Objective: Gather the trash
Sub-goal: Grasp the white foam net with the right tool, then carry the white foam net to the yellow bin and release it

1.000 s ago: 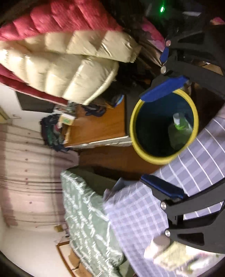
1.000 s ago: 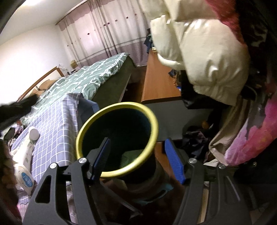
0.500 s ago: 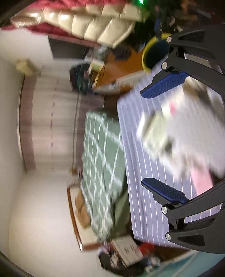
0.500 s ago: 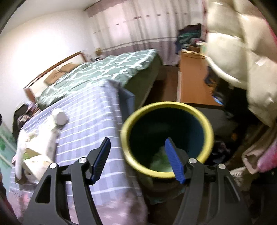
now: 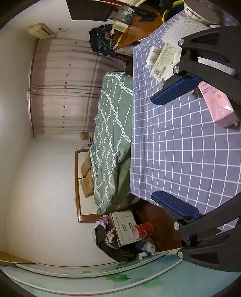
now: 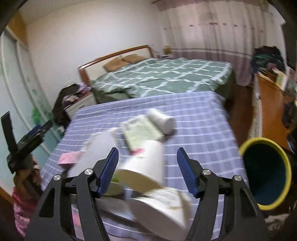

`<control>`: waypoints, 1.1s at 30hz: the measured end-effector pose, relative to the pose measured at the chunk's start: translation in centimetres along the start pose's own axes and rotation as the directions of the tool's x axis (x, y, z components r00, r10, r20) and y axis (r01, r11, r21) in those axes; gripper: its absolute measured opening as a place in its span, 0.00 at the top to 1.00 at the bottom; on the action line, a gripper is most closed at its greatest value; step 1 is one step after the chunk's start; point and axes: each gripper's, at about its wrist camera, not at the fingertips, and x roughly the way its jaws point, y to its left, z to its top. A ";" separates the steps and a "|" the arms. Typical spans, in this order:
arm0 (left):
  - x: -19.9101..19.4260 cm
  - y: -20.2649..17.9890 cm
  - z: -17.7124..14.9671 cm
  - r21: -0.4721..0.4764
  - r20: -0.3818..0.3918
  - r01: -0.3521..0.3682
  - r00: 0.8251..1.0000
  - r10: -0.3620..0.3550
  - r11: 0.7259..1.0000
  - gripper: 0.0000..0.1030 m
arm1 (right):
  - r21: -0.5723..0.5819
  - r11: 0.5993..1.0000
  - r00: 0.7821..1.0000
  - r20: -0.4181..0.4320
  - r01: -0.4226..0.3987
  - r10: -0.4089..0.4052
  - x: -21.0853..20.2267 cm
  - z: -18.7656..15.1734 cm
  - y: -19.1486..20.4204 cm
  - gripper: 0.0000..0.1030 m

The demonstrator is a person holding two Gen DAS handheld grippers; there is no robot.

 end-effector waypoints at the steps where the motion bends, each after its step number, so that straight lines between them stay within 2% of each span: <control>1: 0.1 -0.1 0.3 0.001 0.008 -0.004 1.000 0.004 1.000 0.09 | -0.014 1.000 1.000 -0.005 -0.020 0.020 0.4 0.1 0.9 0.39; 7: -1.3 -0.4 -0.1 -0.001 0.035 0.002 0.999 -0.002 1.000 0.06 | -0.076 0.994 0.995 -0.075 -0.077 0.072 4.0 0.4 4.7 0.39; 13: -1.5 -0.7 -0.2 -0.003 0.025 0.021 0.999 -0.021 1.000 0.06 | -0.069 0.990 0.981 -0.153 -0.127 0.115 6.3 0.4 5.4 0.39; 14: -1.6 -0.8 -0.2 -0.003 0.026 0.023 0.999 -0.023 1.000 0.06 | -0.064 0.989 0.978 -0.167 -0.136 0.124 6.5 0.2 5.5 0.41; 15: -1.7 -0.9 -0.3 -0.002 0.027 0.026 0.999 -0.025 1.000 0.06 | -0.063 0.989 0.977 -0.171 -0.137 0.125 6.7 0.0 5.7 0.52; 16: -1.6 -0.8 -0.2 -0.001 0.026 0.027 0.999 -0.027 1.000 0.06 | -0.065 0.989 0.977 -0.172 -0.136 0.123 6.7 -0.2 5.7 0.58; 18: -1.6 -1.0 -0.3 0.003 0.024 0.028 0.999 -0.028 1.000 0.06 | -0.057 0.989 0.979 -0.161 -0.135 0.125 6.3 -0.3 5.7 0.73; 20: -1.6 -1.0 -0.2 0.005 0.022 0.029 0.999 -0.029 1.000 0.06 | -0.048 0.989 0.981 -0.144 -0.141 0.132 5.8 -0.3 5.5 0.83; 21: -1.6 -1.1 -0.3 0.007 0.020 0.031 0.999 -0.031 0.999 0.06 | -0.045 0.988 0.981 -0.139 -0.146 0.138 5.6 -0.2 5.4 0.85; 27: -1.8 -1.3 -0.2 0.017 0.020 0.036 0.999 -0.036 0.999 0.06 | -0.049 0.983 0.980 -0.100 -0.179 0.174 3.2 0.1 5.4 0.88; 33: -1.6 -1.2 -0.1 0.012 0.018 0.041 0.999 -0.041 0.999 0.06 | -0.047 0.981 0.982 -0.005 -0.187 0.187 -0.8 1.6 4.5 0.88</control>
